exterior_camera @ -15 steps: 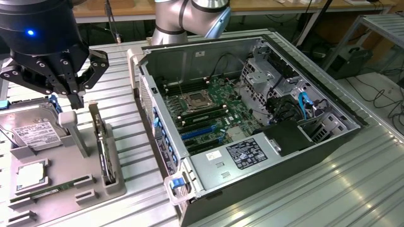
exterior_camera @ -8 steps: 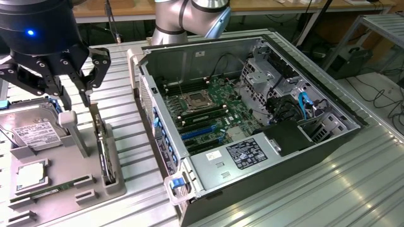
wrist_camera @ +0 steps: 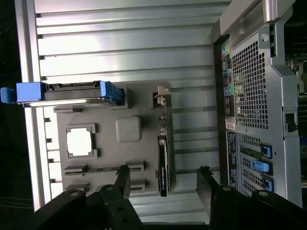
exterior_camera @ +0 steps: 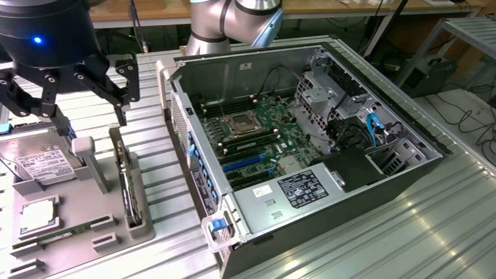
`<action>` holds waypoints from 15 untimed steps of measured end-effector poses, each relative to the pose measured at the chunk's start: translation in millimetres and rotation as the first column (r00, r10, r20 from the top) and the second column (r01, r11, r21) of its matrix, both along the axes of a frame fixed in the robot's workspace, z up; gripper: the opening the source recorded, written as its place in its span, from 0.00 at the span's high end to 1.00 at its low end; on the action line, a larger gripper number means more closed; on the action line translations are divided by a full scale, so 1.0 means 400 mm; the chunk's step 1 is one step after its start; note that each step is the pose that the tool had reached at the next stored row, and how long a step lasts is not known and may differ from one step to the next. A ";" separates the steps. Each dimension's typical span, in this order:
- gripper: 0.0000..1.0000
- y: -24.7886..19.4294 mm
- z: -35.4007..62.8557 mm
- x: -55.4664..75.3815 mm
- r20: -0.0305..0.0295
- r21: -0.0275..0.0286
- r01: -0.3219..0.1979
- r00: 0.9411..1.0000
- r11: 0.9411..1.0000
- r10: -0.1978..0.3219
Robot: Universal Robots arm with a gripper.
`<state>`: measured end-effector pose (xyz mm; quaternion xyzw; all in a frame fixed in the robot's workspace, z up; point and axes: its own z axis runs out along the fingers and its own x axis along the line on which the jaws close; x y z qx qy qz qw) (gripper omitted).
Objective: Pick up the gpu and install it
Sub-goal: 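Pick up the gpu and move the gpu toward the slot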
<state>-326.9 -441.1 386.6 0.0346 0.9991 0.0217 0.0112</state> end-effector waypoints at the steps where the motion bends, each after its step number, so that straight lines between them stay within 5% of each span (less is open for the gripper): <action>1: 0.28 0.000 0.000 0.000 0.000 0.000 0.000 1.000 1.000 0.000; 5: 0.09 0.000 -0.006 0.000 -0.002 0.000 -0.003 1.000 1.000 0.003; 15: 0.09 -0.004 -0.054 0.001 -0.008 0.000 -0.033 0.999 0.999 0.033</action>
